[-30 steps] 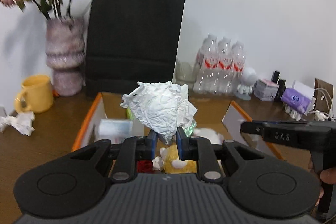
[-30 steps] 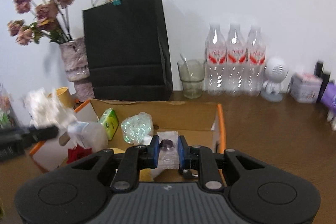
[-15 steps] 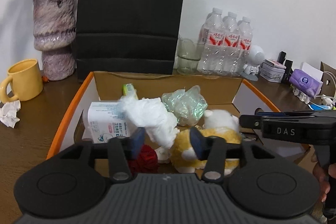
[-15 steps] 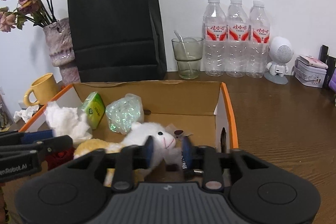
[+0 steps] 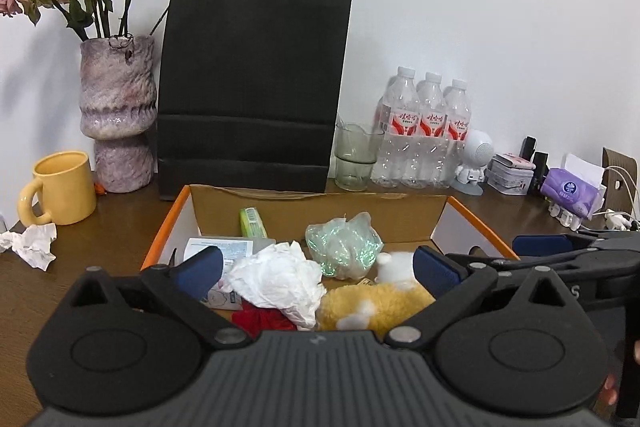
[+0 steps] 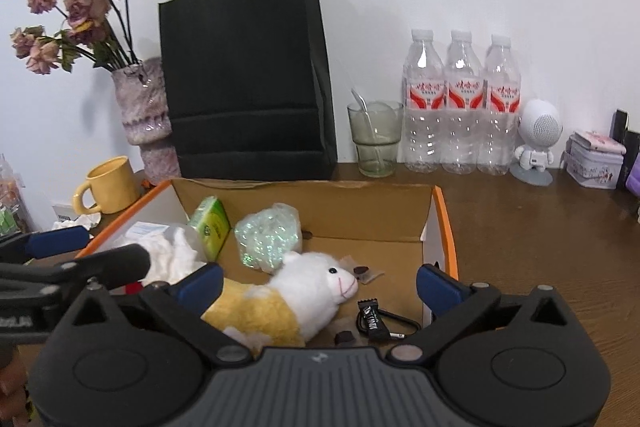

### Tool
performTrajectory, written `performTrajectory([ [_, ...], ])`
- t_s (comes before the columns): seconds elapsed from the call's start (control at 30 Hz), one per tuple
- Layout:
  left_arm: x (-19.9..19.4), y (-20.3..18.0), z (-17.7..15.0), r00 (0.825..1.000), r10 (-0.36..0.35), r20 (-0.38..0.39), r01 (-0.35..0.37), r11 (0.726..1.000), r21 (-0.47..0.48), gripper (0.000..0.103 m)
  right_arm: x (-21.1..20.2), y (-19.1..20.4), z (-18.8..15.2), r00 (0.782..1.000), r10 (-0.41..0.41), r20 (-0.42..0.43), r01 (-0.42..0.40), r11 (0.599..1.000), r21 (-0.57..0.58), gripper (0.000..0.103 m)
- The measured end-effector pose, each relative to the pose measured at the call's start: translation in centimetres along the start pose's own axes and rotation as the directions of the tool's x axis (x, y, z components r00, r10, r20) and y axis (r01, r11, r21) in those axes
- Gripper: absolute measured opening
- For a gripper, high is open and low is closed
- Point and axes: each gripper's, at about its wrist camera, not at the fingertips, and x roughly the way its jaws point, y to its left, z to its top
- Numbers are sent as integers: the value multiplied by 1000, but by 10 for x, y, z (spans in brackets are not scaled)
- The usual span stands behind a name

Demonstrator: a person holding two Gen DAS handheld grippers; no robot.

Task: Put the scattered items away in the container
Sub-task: 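Drop the tissue into the box with the left tool while the right tool drops the candy packet in, then grasp the purple drawstring pouch with the left tool while the right tool grasps another candy packet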

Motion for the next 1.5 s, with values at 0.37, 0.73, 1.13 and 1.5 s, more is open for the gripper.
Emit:
performTrajectory([
  [0.37, -41, -1, 1, 998, 1, 67, -2, 1000, 20, 103, -47, 0, -3, 997, -29, 65, 32, 999, -35, 103],
  [0.73, -85, 13, -40, 1000, 11, -23, -10, 1000, 20, 103, -98, -21, -52, 997, -76, 16, 76, 996, -53, 103],
  [1.13, -81, 11, -83, 983, -1, -182, 3, 1000, 7, 103, -85, -29, -105, 983, -94, -157, 92, 996, -23, 92],
  [1.5, -60, -29, -91, 981, -34, -191, 72, 977, 198, 103, -67, -32, -100, 982, -81, -169, 77, 997, -29, 71],
])
